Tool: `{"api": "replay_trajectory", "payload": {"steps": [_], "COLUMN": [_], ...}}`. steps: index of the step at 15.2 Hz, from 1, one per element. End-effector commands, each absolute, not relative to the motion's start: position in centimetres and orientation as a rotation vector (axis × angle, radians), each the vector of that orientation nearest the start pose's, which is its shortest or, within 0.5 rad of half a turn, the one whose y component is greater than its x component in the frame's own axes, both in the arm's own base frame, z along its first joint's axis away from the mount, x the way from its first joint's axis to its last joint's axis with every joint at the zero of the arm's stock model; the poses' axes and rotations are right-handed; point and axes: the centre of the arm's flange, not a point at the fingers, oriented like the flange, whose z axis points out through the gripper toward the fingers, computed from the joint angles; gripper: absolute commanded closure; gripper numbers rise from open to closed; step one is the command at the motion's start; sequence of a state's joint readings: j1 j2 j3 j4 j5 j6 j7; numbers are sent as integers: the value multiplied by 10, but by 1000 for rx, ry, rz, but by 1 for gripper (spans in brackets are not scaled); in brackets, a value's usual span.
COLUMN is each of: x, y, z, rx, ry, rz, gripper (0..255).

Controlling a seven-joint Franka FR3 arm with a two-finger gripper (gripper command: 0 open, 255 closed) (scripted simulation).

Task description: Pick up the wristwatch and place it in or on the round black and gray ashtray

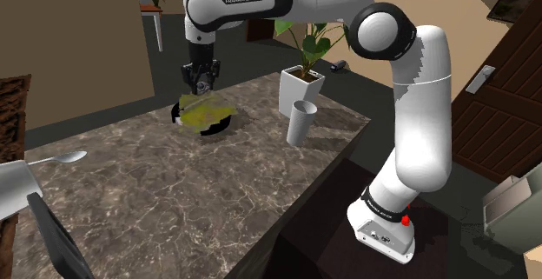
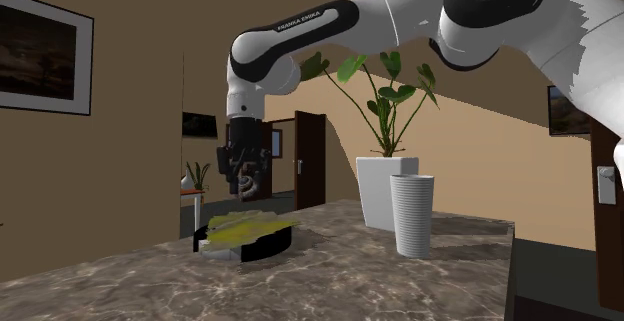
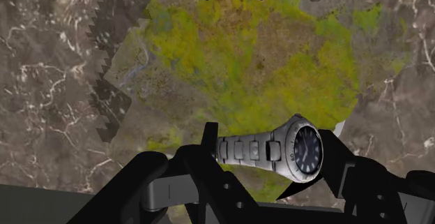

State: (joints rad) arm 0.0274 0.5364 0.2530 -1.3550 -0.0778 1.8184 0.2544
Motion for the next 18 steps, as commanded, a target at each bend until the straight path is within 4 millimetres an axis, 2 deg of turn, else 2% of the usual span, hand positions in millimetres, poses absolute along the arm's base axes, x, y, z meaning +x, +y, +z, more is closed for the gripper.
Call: {"api": "replay_trajectory", "payload": {"steps": [1,8,16,17,18], "x": [685,685,685,685,685], "y": [154,154,154,154,154], "z": [404,364,364,364,364], "rx": [-3102,-3102,-3102,-3102,-3102], "ry": [-26,-26,-26,-26,-26], "rz": [106,106,106,106,106], "gripper": [255,255,255,0,0]}}
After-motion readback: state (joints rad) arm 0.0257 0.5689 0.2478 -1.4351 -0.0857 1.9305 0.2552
